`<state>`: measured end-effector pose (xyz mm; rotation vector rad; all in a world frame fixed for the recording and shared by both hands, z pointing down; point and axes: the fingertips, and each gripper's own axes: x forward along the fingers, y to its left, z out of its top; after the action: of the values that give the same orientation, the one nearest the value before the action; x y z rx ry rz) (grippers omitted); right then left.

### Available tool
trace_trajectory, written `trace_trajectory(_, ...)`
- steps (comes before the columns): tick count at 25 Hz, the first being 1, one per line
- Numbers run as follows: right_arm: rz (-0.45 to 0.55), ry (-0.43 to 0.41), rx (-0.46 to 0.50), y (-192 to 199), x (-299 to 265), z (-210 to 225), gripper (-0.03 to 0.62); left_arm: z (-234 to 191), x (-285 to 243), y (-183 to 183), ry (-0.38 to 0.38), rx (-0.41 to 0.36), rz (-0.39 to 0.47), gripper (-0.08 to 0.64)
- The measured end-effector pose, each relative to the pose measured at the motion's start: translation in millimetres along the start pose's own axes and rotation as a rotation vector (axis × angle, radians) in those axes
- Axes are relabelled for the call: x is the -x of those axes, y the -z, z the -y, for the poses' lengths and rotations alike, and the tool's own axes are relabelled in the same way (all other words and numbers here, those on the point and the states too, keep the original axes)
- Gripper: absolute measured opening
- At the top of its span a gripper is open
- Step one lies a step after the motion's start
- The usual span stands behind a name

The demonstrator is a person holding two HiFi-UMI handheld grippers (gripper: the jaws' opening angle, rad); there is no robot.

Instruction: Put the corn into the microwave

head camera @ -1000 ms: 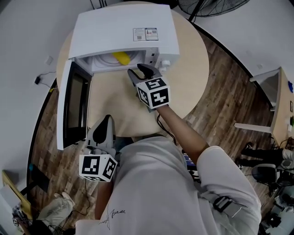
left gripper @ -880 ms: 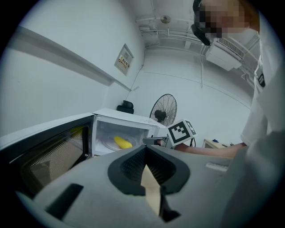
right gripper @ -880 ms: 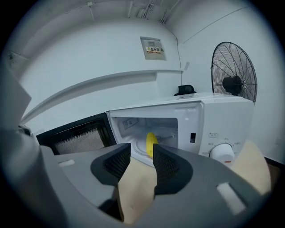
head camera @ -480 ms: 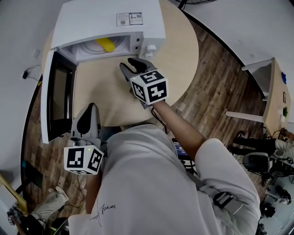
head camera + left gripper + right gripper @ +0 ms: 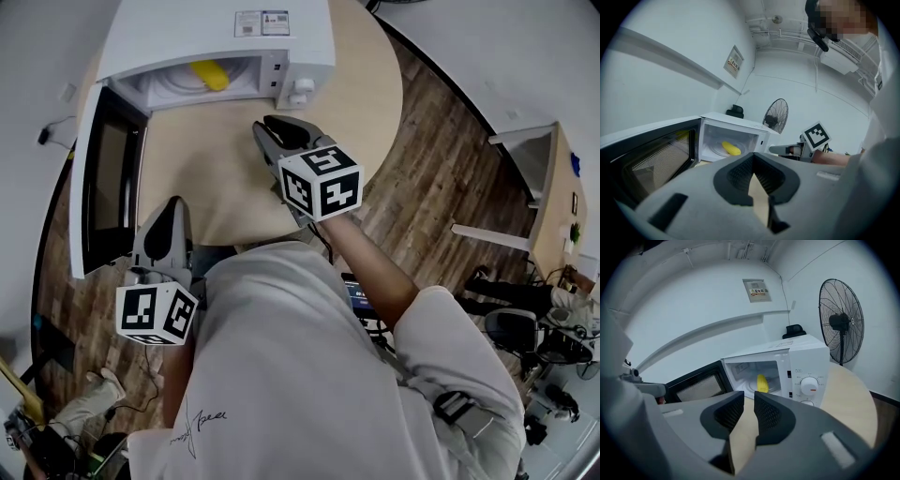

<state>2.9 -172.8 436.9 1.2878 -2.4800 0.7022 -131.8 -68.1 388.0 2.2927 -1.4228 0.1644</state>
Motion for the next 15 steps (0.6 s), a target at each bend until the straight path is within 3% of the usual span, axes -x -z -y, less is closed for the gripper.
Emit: trace_trajectory(15,0.005,-0.014,-0.002,5.9,43.6,-16.0,0.025,-7.7,3.6,5.6,-0.038,0.032,0.004,-0.005)
